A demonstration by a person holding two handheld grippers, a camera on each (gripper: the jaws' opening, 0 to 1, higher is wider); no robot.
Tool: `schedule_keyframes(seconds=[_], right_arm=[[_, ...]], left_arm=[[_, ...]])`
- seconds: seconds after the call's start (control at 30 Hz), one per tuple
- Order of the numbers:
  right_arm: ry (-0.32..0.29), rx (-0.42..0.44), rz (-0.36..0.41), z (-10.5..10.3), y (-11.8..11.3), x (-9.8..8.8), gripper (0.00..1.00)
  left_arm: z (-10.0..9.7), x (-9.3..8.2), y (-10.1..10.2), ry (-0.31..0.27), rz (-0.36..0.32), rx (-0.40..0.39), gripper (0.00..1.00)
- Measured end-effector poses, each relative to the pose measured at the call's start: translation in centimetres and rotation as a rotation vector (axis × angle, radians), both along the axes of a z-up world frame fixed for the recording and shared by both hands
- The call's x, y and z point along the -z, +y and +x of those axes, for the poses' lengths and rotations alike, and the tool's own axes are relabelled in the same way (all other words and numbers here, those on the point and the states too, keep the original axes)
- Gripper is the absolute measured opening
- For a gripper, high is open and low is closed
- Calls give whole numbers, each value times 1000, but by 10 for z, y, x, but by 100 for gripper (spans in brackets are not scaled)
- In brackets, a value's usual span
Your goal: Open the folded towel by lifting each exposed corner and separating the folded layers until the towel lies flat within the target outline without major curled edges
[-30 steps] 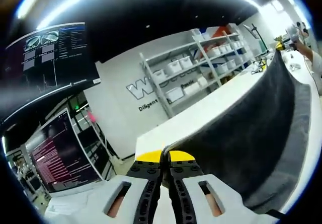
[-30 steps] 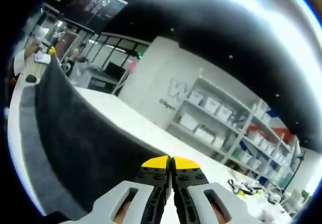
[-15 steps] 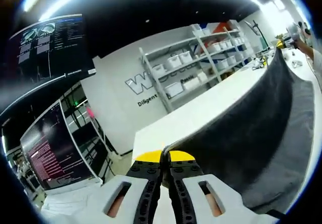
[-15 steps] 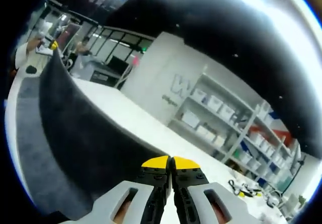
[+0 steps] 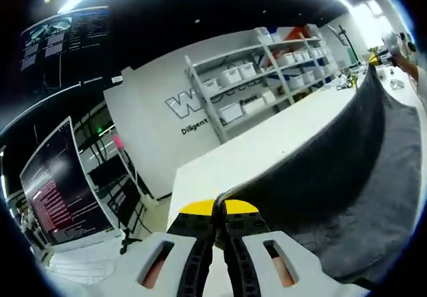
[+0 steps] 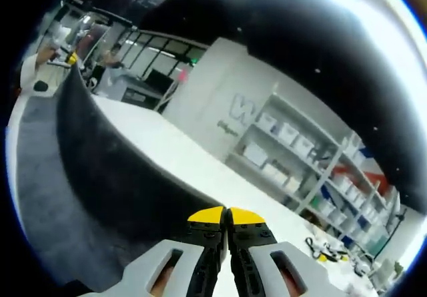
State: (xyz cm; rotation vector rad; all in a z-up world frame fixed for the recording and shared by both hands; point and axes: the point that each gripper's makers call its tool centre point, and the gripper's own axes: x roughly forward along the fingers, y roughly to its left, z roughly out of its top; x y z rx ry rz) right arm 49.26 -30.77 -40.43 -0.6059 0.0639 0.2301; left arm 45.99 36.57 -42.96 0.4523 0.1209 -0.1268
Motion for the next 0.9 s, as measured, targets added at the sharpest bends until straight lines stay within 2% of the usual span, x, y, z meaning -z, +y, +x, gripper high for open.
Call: schedule_keyframes(seconds=[0.33, 0.4, 0.9], right_arm=[[25, 3, -4, 15, -1, 19, 0], [28, 2, -3, 19, -2, 19, 0], [73, -3, -2, 31, 2, 45, 0]], left_arm=[[11, 10, -1, 23, 15, -4, 2], [13, 13, -1, 29, 16, -7, 2], [30, 36, -1, 69, 34, -30, 2]])
